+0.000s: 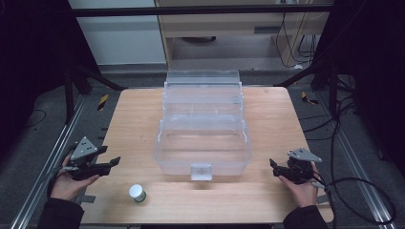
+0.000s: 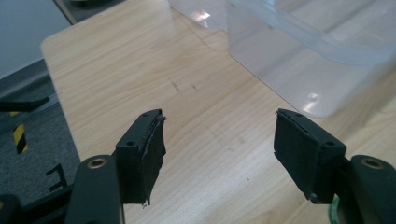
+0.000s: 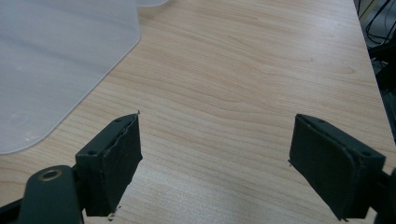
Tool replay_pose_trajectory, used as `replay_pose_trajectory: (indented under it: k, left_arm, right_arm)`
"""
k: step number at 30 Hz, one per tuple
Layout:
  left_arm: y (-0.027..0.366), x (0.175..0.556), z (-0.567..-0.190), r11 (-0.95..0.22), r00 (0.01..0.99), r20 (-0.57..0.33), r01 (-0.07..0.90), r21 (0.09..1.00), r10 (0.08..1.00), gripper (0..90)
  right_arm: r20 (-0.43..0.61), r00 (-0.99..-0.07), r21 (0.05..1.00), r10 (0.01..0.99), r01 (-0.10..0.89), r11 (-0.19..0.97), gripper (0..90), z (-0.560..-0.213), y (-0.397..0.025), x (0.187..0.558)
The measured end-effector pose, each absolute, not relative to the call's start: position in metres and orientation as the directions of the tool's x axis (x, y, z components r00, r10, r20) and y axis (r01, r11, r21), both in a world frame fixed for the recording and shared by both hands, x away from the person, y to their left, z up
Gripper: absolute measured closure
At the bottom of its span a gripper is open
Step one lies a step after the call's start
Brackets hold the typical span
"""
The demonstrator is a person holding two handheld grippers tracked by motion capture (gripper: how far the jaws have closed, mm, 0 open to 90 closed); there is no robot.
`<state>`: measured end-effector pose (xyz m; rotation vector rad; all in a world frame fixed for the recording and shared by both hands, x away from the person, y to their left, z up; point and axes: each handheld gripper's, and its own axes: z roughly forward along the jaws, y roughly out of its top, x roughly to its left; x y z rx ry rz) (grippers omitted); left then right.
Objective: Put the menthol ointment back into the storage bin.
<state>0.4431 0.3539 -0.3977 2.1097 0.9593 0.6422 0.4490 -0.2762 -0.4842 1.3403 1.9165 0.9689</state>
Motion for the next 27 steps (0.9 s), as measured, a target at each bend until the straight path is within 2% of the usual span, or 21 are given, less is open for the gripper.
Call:
replay_pose_trajectory:
  k: [8,10,16,27]
  left_arm:
    - [0.346,0.444,-0.390,-0.554,0.692,0.150,0.409,0.725,0.706,29.6]
    - [0.343,0.444,-0.389,-0.611,0.742,0.159,0.388,0.690,0.651,28.0]
    - [0.334,0.442,-0.385,-0.679,0.807,0.163,0.347,0.647,0.567,25.2]
    - [0.321,0.439,-0.378,-0.775,0.866,0.175,0.308,0.552,0.469,21.8]
  right_arm:
    - [-0.066,-0.310,0.832,0.948,0.508,0.224,17.0,-0.484,-0.277,0.449]
    - [-0.072,-0.316,0.827,0.946,0.511,0.233,16.9,-0.485,-0.276,0.450]
    - [-0.075,-0.321,0.821,0.944,0.517,0.241,16.8,-0.486,-0.275,0.450]
    - [-0.090,-0.325,0.813,0.941,0.522,0.258,16.5,-0.487,-0.275,0.450]
